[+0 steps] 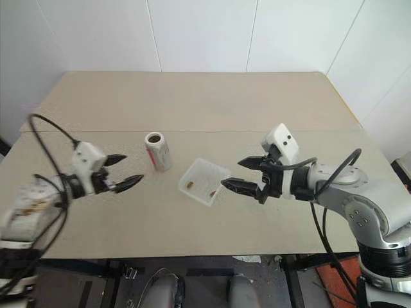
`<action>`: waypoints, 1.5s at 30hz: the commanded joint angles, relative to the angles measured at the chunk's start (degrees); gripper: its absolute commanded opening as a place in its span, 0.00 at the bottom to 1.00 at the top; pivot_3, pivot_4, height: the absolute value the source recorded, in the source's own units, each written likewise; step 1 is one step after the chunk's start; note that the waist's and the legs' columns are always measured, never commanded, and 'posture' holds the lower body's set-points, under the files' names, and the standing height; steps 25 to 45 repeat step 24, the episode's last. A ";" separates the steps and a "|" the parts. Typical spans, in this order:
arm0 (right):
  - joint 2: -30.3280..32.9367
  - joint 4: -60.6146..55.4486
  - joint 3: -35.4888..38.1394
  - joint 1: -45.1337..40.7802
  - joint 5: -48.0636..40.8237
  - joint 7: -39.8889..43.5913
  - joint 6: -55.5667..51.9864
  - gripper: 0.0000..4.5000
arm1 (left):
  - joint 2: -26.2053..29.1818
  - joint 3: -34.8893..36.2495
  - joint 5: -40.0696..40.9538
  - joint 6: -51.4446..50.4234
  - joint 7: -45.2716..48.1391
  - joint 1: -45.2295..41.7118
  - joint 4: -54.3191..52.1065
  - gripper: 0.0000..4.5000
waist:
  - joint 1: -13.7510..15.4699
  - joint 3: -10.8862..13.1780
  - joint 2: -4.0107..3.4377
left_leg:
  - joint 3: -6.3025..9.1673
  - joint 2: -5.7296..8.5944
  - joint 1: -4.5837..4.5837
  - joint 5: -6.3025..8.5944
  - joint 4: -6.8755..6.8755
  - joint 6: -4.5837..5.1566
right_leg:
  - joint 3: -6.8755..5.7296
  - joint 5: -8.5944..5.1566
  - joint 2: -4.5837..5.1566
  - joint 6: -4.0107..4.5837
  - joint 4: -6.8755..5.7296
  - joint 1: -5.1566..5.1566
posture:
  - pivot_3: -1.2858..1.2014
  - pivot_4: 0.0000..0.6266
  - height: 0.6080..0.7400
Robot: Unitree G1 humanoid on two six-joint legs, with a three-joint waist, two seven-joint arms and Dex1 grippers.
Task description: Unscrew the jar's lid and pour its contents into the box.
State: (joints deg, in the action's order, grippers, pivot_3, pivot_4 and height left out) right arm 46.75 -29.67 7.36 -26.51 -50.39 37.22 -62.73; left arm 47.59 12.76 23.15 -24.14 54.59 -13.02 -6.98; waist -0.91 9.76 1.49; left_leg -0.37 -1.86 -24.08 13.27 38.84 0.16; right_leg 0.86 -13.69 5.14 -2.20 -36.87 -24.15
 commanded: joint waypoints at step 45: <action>5.99 1.06 4.37 6.46 6.20 11.13 13.20 1.00 | 11.98 22.14 14.16 0.28 18.50 13.04 -4.31 1.00 | 0.10 0.00 0.00 | -0.19 -0.09 0.25 0.01 -0.09 -0.01 | 0.13 -0.03 -0.05 0.01 -0.01 0.11 | 0.52 0.24 1.00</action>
